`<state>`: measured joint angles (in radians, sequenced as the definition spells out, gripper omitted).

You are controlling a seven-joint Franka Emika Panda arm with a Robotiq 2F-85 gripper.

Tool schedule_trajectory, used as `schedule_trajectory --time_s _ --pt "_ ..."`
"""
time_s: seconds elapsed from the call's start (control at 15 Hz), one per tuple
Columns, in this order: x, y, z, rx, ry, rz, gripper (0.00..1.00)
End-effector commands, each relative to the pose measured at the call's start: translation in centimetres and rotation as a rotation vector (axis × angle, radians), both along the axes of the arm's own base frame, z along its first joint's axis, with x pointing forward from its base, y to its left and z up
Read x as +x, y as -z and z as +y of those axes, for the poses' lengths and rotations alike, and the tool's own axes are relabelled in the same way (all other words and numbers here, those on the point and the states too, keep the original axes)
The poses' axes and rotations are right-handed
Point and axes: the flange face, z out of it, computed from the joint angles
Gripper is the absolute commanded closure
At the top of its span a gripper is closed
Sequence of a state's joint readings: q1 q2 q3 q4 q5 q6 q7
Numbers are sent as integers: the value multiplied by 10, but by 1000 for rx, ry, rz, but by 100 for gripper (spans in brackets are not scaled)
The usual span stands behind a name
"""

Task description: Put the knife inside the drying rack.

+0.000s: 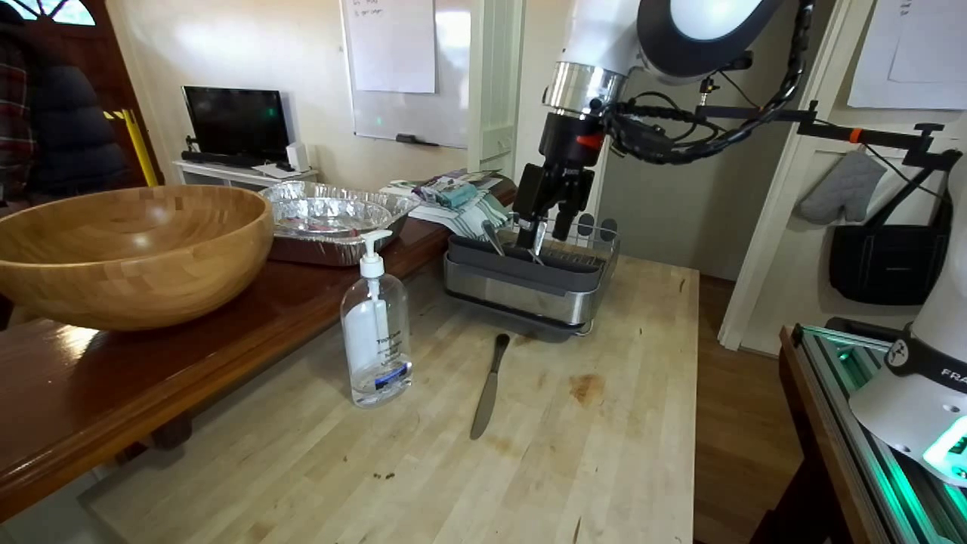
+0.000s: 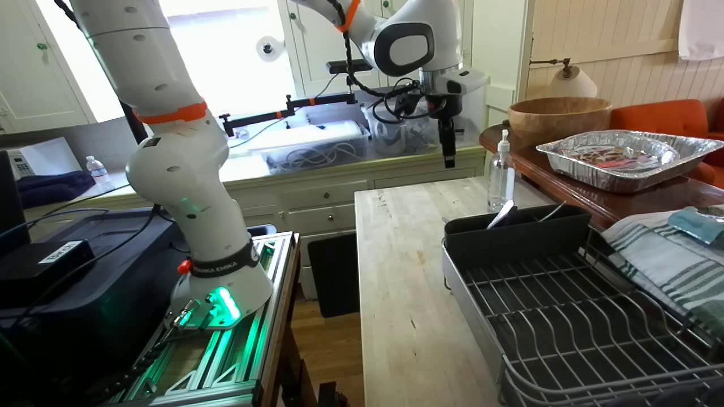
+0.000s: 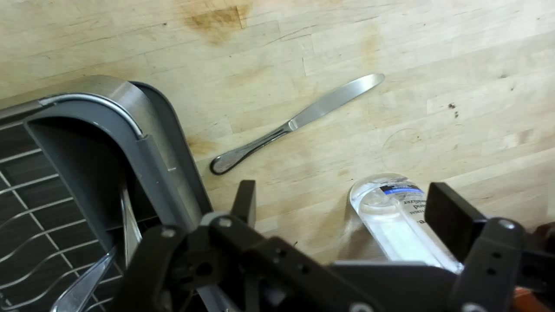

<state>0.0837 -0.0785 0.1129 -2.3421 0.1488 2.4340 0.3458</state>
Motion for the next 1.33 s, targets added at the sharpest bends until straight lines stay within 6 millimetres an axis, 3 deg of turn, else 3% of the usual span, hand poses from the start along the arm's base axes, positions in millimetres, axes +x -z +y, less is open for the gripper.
schedule_trajectory --time_s 0.0,0.8,1.27 --pt "11 18 -3 47 127 8 0" --pt "41 108 12 167 366 38 0" --pt "57 147 16 162 434 91 0"
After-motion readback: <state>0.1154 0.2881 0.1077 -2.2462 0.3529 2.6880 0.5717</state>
